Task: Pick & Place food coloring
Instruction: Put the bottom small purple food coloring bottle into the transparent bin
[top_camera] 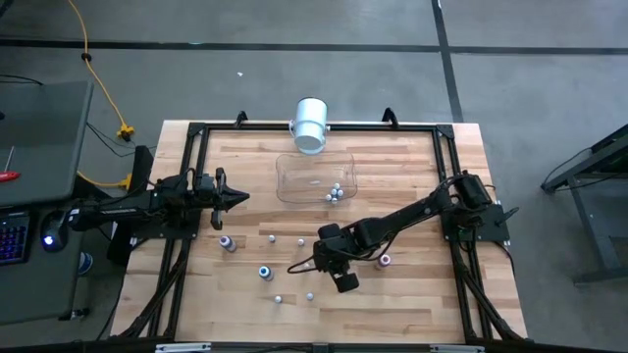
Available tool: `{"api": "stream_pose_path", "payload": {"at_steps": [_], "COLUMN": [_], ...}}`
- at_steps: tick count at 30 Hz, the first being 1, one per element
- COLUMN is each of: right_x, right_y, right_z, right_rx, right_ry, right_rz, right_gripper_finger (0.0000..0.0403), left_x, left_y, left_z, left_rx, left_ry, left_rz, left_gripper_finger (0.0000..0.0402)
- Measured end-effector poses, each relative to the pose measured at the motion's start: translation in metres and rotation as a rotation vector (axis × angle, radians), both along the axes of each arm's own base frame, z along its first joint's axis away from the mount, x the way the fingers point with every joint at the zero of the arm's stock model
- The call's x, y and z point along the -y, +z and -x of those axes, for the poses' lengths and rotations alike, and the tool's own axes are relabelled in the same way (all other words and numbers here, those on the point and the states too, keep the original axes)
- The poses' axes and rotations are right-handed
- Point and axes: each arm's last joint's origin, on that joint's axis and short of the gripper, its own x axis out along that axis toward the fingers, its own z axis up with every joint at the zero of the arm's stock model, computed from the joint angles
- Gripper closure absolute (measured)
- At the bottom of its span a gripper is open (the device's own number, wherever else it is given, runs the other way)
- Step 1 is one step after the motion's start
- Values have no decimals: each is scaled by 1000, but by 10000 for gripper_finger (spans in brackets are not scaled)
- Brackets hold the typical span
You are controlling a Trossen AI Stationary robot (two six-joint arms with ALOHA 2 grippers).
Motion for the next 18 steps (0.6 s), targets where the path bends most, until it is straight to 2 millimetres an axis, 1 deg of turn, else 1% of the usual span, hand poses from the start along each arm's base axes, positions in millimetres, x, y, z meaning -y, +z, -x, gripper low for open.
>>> {"api": "stream_pose_path", "payload": {"at_steps": [3, 7, 12, 15, 18], "right_x": [7, 24, 52, 73, 94], "right_y": [20, 44, 79, 96, 106], "right_z": [-5, -13, -22, -27, -28], "right_rx": [23, 27, 69, 92, 96], "right_ry": [-40, -86, -177, -242, -319], "right_rz": [-7, -6, 22, 45, 79], "right_gripper_finger": [356, 356, 356, 356, 356], "left_x": [0, 0, 0, 0, 0], "left_y": [0, 0, 0, 0, 0], "left_z": [0, 0, 0, 0, 0], "left_rx": [0, 0, 0, 0, 0], "left_ry": [0, 0, -1, 0, 0], "left_rz": [0, 0, 0, 0, 0], "left_gripper_finger": [401, 401, 401, 401, 401]}}
